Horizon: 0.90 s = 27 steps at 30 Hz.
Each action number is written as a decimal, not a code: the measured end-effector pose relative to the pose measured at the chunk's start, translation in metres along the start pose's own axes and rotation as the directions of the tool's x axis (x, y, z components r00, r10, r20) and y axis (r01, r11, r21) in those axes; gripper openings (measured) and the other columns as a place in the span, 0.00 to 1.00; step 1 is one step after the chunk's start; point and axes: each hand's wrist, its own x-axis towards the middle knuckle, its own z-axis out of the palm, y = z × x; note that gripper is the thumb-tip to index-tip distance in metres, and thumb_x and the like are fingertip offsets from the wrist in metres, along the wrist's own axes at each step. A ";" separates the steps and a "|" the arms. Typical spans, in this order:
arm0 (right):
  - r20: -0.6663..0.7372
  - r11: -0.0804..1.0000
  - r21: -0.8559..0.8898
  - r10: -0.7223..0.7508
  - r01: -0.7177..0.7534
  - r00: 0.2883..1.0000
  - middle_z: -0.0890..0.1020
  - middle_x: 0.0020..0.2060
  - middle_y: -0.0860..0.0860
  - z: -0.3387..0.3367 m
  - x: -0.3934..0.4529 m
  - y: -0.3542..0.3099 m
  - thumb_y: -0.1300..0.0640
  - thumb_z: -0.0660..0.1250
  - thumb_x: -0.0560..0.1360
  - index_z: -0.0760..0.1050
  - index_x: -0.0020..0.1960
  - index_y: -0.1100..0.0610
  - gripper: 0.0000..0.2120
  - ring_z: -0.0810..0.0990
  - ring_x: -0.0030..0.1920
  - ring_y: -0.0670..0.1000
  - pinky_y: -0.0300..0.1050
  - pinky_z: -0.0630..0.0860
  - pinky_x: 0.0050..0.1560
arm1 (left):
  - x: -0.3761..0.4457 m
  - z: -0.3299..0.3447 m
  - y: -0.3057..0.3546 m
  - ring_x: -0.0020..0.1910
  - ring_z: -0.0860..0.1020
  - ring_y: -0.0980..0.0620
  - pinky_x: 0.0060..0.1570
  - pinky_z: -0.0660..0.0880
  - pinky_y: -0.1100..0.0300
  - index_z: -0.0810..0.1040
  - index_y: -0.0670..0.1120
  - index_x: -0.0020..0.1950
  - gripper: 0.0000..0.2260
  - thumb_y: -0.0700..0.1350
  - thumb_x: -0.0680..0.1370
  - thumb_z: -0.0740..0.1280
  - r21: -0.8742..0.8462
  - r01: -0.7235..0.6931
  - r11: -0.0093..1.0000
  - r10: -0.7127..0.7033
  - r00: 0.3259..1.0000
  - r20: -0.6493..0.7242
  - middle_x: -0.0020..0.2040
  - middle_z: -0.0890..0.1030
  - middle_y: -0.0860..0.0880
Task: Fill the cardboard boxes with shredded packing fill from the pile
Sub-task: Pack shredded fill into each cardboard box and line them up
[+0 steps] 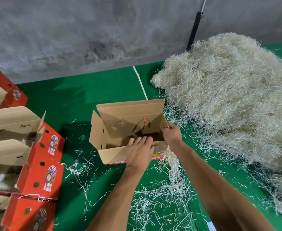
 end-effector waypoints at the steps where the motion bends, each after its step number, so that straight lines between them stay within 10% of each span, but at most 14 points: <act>1: -0.025 1.000 -0.022 -0.010 0.010 1.000 0.84 0.38 0.45 0.000 0.000 0.001 0.62 0.63 0.78 0.83 0.57 0.50 0.14 0.82 0.40 0.49 0.35 0.72 0.31 | 0.002 0.000 0.000 0.46 0.78 0.50 0.47 0.68 0.52 0.75 0.52 0.47 0.07 0.54 0.77 0.68 0.008 -0.010 1.000 0.010 1.000 0.000 0.44 0.81 0.54; 12: 0.088 0.990 0.064 0.119 -0.125 0.989 0.84 0.36 0.49 -0.003 -0.061 0.006 0.52 0.66 0.81 0.82 0.44 0.52 0.09 0.80 0.37 0.52 0.35 0.72 0.29 | -0.057 -0.031 0.016 0.58 0.74 0.50 0.54 0.67 0.51 0.74 0.55 0.53 0.11 0.56 0.76 0.57 -0.002 0.068 0.998 -0.066 0.974 0.217 0.55 0.76 0.54; 19: 0.252 0.998 0.057 -0.003 -0.012 0.968 0.85 0.45 0.52 -0.030 -0.091 -0.016 0.55 0.70 0.78 0.78 0.52 0.50 0.03 0.85 0.48 0.53 0.52 0.82 0.54 | -0.038 -0.056 0.047 0.69 0.67 0.55 0.72 0.63 0.56 0.72 0.53 0.68 0.19 0.53 0.78 0.61 -0.256 0.209 0.944 -0.161 0.967 0.195 0.70 0.69 0.57; 27: 0.102 0.956 0.222 -0.221 0.194 0.970 0.83 0.55 0.51 -0.152 -0.060 -0.077 0.51 0.66 0.81 0.79 0.62 0.56 0.13 0.80 0.55 0.50 0.50 0.73 0.63 | 0.074 -0.079 0.135 0.36 0.80 0.58 0.29 0.75 0.64 0.72 0.52 0.67 0.17 0.41 0.79 0.68 -0.582 0.206 0.786 -0.137 0.978 0.161 0.50 0.78 0.56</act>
